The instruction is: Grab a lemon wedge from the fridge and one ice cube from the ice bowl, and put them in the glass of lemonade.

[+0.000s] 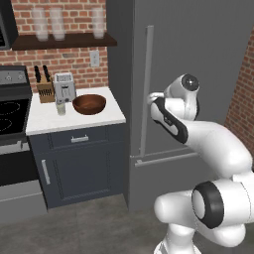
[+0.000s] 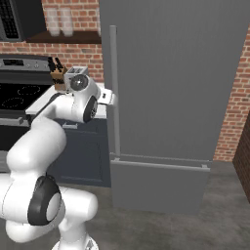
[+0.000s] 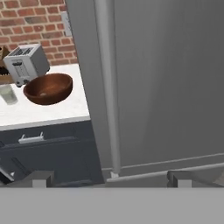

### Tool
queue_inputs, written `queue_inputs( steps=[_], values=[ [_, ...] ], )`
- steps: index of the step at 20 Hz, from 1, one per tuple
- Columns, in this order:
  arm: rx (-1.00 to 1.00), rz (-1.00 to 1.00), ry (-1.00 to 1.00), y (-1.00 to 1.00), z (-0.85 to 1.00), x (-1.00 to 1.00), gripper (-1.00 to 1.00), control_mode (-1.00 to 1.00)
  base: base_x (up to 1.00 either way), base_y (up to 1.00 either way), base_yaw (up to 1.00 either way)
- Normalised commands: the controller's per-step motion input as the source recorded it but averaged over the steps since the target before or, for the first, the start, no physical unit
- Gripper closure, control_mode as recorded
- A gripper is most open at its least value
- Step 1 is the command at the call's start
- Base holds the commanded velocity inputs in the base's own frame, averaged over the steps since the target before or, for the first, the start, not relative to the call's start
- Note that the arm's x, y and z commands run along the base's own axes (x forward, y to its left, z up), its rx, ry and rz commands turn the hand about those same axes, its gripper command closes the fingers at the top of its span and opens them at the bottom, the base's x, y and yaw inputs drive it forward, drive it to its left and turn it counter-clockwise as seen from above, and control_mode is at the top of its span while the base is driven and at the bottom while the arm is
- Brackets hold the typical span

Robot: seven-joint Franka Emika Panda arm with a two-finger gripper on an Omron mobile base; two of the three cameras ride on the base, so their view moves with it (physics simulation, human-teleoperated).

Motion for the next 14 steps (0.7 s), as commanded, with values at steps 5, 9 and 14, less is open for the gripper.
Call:
queue_inputs(
  steps=[5, 9, 14],
  values=[
    [0.0, 0.0, -0.03, 0.0, -0.01, 0.51, -1.0, -1.0, 0.0, 0.0, 0.0],
    [0.0, 0.0, -0.05, 0.0, 0.0, 0.52, -1.0, -1.0, 0.0, 0.0, 0.0],
    [0.0, 0.0, -0.05, 0.0, 0.0, 0.47, -1.0, -1.0, 0.0, 0.0, 0.0]
  ],
)
